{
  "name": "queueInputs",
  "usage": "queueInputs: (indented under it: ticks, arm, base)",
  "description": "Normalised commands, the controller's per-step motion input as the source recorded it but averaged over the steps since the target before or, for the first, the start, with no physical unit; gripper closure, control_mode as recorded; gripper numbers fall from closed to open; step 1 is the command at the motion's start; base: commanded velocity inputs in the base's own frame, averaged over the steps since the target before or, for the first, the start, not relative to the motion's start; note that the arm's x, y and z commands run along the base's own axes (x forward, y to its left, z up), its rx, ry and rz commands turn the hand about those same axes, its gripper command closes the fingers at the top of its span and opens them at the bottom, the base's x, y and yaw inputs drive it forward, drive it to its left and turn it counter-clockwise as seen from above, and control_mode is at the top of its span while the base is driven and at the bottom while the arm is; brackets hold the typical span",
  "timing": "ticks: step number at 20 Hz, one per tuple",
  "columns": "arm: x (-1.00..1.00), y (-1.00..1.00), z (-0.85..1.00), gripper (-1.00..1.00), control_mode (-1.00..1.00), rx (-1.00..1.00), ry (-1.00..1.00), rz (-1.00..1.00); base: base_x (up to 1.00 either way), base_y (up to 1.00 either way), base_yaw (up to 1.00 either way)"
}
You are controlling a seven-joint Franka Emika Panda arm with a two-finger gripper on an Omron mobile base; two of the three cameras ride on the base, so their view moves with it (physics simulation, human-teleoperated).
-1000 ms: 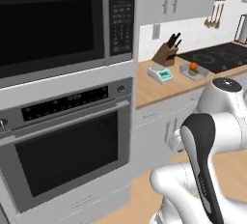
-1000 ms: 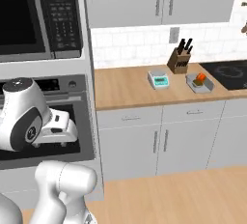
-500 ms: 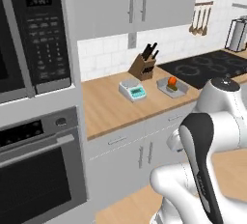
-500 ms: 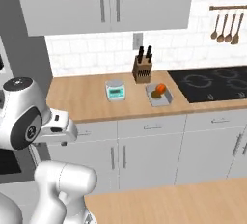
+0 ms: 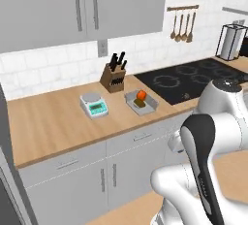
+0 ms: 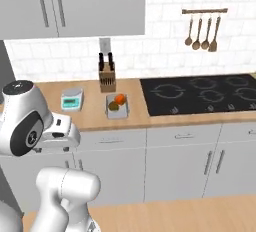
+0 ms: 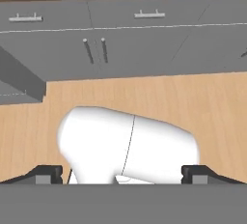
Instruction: Take the meat container that has the shrimp and place it on the second highest rack of the freezer. Then take the vegetable container that has the avocado and squash and place it on the highest rack of the freezer.
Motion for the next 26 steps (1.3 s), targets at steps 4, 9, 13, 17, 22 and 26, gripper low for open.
queueInputs:
  ticks: [4, 9, 13, 17, 22, 26]
  arm:
    - [0.00, 0.00, 0.00, -1.00, 1.00, 0.00, 0.00, 0.00]
    - [0.00, 0.00, 0.00, -1.00, 1.00, 0.00, 0.00, 0.00]
    - [0.00, 0.00, 0.00, -1.00, 1.00, 0.00, 0.00, 0.00]
    - [0.00, 0.00, 0.00, -1.00, 1.00, 0.00, 0.00, 0.00]
    - [0.00, 0.00, 0.00, -1.00, 1.00, 0.00, 0.00, 0.00]
    - [0.00, 0.00, 0.00, -1.00, 1.00, 0.00, 0.00, 0.00]
  base:
    - [0.29, -0.93, 0.38]
    - [0.32, -0.79, 0.43]
    - [0.46, -0.09, 0.24]
    - [0.33, 0.38, 0.02]
    - [0.60, -0.01, -0.04]
    - [0.68, -0.31, -0.09]
